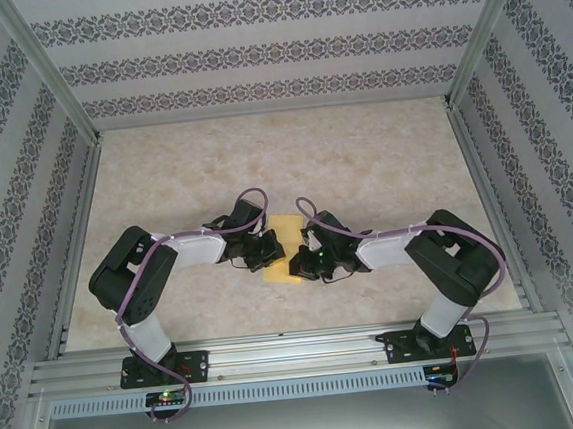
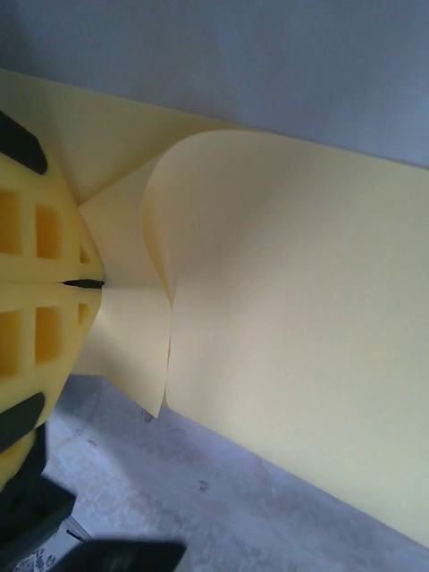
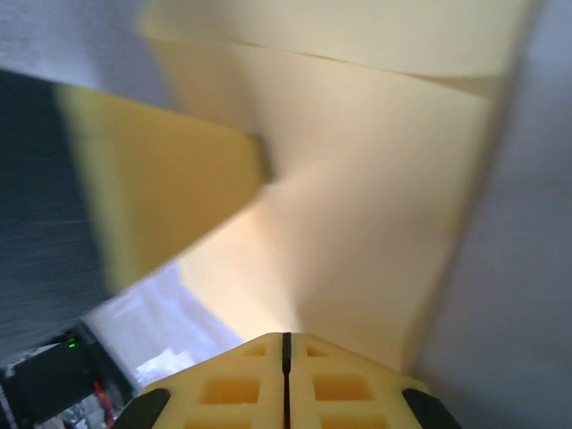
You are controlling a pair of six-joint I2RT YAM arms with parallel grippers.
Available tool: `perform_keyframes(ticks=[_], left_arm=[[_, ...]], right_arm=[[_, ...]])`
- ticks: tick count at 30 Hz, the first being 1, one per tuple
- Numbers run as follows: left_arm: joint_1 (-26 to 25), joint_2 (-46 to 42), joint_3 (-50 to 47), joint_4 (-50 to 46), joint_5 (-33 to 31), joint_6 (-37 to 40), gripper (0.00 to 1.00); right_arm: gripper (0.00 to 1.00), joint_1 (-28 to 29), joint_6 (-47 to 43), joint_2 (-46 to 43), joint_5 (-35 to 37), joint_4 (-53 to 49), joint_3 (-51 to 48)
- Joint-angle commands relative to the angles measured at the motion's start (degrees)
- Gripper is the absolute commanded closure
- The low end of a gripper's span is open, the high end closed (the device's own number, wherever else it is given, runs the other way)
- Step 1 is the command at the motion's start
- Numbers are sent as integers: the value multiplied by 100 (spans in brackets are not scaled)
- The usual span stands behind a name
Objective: Fold a paper plane with a square sheet of paper (pick it up from the middle)
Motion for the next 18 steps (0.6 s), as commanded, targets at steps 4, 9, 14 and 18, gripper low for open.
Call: perform_keyframes(ticks=[4,9,14,18], left_arm=[[20,309,-163,-482,-266,120,100],[20,318,-185,-451,-280,84,100],[20,315,-185,-454,-278,82,100],[20,312,-186,-422,-238,108,100]], right_arm=[[91,-8,-2,-115,114,-365,-405],[90,34,-50,-494,-3,-602,-596],[89,88,24,-812,68,-714,-856],[89,75,-18,-1279,215,-743,-776]])
